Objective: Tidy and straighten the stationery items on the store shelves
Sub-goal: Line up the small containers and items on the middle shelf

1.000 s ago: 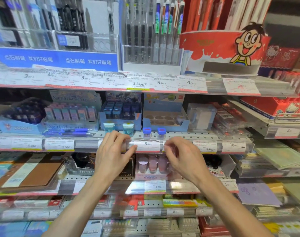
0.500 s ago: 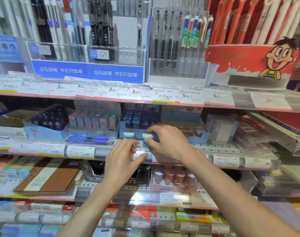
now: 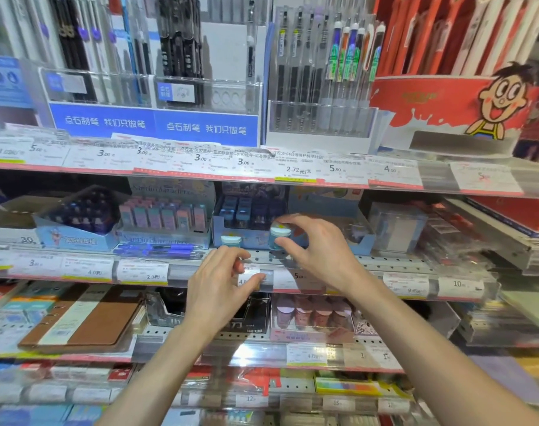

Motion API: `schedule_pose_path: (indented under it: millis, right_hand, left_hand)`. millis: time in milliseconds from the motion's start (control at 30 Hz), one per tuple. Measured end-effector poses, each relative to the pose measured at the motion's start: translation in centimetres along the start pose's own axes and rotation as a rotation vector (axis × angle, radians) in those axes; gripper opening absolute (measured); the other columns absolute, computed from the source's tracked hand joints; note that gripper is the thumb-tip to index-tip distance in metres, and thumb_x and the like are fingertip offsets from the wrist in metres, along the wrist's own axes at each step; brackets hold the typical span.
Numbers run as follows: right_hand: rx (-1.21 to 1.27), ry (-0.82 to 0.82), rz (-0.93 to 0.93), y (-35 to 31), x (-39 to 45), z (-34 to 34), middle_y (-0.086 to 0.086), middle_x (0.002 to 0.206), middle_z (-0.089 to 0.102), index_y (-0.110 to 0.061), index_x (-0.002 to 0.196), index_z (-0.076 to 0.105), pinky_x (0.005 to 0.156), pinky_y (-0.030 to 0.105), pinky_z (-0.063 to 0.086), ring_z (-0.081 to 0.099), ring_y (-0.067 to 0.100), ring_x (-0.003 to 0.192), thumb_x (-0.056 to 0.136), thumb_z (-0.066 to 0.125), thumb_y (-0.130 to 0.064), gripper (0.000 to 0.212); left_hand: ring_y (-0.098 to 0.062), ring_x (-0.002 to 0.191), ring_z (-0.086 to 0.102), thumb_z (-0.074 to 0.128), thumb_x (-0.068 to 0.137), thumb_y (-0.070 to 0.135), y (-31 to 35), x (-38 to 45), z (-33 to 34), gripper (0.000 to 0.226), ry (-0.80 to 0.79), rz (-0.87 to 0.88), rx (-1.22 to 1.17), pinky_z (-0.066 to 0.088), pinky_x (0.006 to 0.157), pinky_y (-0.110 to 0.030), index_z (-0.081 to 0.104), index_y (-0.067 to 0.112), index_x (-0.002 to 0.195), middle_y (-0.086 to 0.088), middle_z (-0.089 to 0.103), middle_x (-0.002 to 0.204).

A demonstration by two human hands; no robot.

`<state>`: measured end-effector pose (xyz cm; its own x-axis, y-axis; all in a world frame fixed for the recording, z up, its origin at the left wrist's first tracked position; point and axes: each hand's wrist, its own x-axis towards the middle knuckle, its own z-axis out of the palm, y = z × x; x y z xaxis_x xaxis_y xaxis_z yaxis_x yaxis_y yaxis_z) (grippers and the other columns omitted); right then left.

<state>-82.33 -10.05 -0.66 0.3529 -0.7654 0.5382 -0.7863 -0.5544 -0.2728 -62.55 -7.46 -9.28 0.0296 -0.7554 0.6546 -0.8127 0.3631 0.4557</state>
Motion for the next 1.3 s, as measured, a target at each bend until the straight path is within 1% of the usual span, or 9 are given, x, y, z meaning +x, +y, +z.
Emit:
schedule_pose_path:
  millis: [100,167,233,333,500,733,967,1167,1300]
  right_hand:
    - [0.092,0.077,0.084,1.2,-0.4,-1.5,-0.005,0.115,0.071,-0.02,0.127,0.064,0.094,0.035,0.05,0.065,0.014,0.104,0.092,0.063,-0.039,0.04]
    - [0.147,0.128,0.132,2.0,-0.4,-2.6,-0.012,0.113,0.071,-0.022,0.123,0.066,0.093,0.03,0.05,0.066,0.01,0.102,0.091,0.065,-0.033,0.035]
    - [0.114,0.152,0.178,2.8,-0.2,-3.5,-0.02,0.1,0.067,-0.027,0.119,0.066,0.08,0.021,0.044,0.062,0.004,0.093,0.089,0.065,-0.028,0.03]
    - [0.053,0.136,0.263,4.4,0.0,-3.6,-0.018,0.089,0.061,-0.028,0.117,0.063,0.07,0.021,0.036,0.06,0.009,0.088,0.089,0.067,-0.029,0.028]
    - [-0.001,0.082,0.277,5.8,0.1,-2.0,0.0,0.105,0.072,-0.022,0.115,0.062,0.082,0.032,0.052,0.067,0.023,0.098,0.088,0.069,-0.029,0.029]
    - [-0.066,0.04,0.326,6.9,0.5,-1.3,0.001,0.1,0.072,-0.022,0.104,0.061,0.082,0.036,0.054,0.064,0.025,0.1,0.087,0.07,-0.033,0.023]
    - [-0.132,-0.04,0.291,6.9,0.6,-1.4,0.001,0.106,0.069,-0.022,0.103,0.073,0.086,0.035,0.053,0.064,0.023,0.097,0.091,0.065,-0.037,0.021]
    - [-0.153,-0.066,0.24,6.5,0.2,-2.0,0.005,0.107,0.066,-0.02,0.102,0.076,0.086,0.034,0.051,0.061,0.027,0.097,0.092,0.06,-0.023,0.019]
    - [-0.18,-0.037,0.237,5.9,-0.3,-2.1,0.005,0.108,0.063,-0.02,0.105,0.072,0.082,0.033,0.052,0.061,0.026,0.095,0.092,0.057,-0.023,0.021]
  left_hand:
    - [-0.002,0.079,0.051,0.075,0.076,0.054,0.0,0.1,-0.1,0.037,-0.011,0.002,0.004,0.05,0.061,-0.025,0.058,0.034,0.103,0.018,0.052,0.081]
    - [-0.003,0.079,0.051,0.074,0.076,0.055,0.0,0.1,-0.1,0.037,-0.013,0.005,0.002,0.048,0.06,-0.023,0.058,0.034,0.102,0.018,0.052,0.081]
    - [-0.004,0.078,0.052,0.075,0.076,0.055,0.0,0.2,-0.2,0.037,-0.013,0.006,-0.002,0.047,0.06,-0.023,0.059,0.034,0.102,0.018,0.053,0.08]
    - [-0.004,0.077,0.051,0.076,0.075,0.054,-0.1,0.2,-0.1,0.037,-0.012,0.009,-0.003,0.047,0.059,-0.024,0.059,0.033,0.101,0.017,0.053,0.08]
    - [-0.003,0.078,0.052,0.078,0.074,0.05,-0.1,0.1,-0.1,0.037,-0.002,0.009,-0.01,0.048,0.059,-0.025,0.059,0.032,0.101,0.018,0.052,0.08]
    - [-0.004,0.077,0.052,0.077,0.075,0.05,-0.2,0.0,-0.1,0.037,0.008,0.021,-0.006,0.048,0.058,-0.025,0.06,0.032,0.102,0.017,0.052,0.08]
    - [-0.003,0.078,0.052,0.077,0.075,0.051,-0.1,0.0,0.0,0.037,0.007,0.018,-0.009,0.048,0.058,-0.023,0.06,0.034,0.102,0.018,0.052,0.08]
    - [-0.001,0.078,0.051,0.078,0.075,0.05,-0.2,0.0,0.0,0.037,0.007,0.022,-0.013,0.045,0.058,-0.02,0.059,0.034,0.102,0.019,0.052,0.081]
    - [-0.003,0.078,0.052,0.08,0.075,0.044,-0.2,-0.1,0.0,0.036,0.013,0.035,-0.042,0.048,0.062,-0.022,0.062,0.03,0.103,0.018,0.053,0.081]
